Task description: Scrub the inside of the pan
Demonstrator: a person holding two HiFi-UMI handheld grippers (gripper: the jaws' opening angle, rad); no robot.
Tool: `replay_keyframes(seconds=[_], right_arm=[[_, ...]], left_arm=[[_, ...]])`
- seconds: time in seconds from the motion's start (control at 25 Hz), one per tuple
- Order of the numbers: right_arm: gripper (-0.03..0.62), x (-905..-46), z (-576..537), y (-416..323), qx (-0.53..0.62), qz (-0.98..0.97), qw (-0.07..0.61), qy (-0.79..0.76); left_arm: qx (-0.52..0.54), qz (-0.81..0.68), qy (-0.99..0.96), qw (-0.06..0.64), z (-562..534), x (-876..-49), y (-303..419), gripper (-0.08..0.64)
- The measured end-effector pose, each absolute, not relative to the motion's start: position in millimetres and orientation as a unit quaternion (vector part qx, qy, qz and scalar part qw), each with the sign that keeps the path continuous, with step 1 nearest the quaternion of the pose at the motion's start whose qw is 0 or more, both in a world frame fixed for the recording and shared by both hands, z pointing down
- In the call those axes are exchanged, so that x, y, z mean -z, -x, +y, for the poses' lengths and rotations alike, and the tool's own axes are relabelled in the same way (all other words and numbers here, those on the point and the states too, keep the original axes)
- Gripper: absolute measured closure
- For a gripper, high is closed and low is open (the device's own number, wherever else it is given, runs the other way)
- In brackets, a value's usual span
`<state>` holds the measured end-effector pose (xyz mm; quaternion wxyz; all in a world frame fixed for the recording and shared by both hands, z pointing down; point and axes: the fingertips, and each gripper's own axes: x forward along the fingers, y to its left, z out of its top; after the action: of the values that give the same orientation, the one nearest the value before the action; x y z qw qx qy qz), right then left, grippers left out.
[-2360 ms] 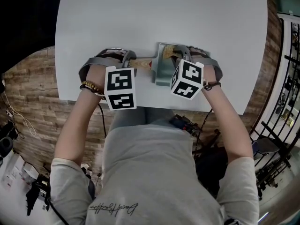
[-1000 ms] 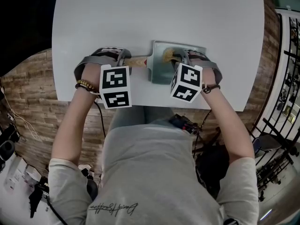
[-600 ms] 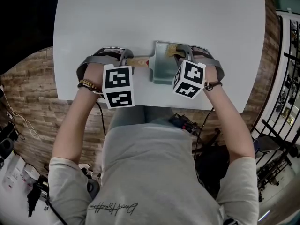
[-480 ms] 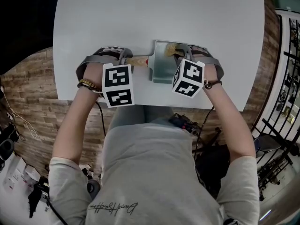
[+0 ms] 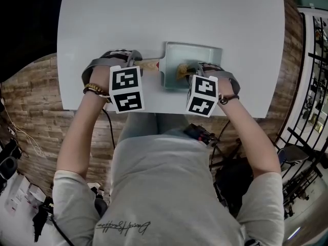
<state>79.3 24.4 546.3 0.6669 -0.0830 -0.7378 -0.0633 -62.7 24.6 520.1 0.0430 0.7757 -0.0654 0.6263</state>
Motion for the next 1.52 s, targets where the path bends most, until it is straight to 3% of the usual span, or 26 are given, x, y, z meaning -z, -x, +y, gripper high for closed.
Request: replay_keyframes(seconds=[0.4, 0.92, 1.52], right_arm=[[0.526, -542.5, 53.0, -89.3, -0.035, -0.719, 0.674, 0.166], [0.523, -546.1, -19.1, -83.9, 0.073, -0.745, 0.662, 0.03], [0.524, -547.8, -40.2, -86.2, 0.087, -0.745, 0.661, 0.014]], left_arm=[[-0.627, -0.062, -0.775, 0.042, 24.1, -519.8, 62.1, 0.41], [-0.633, -0.033, -0.773, 0.028, 31.9, -517.0, 61.2, 0.408], [-0.628, -0.052, -0.775, 0.049, 28.4, -519.8, 62.1, 0.41]])
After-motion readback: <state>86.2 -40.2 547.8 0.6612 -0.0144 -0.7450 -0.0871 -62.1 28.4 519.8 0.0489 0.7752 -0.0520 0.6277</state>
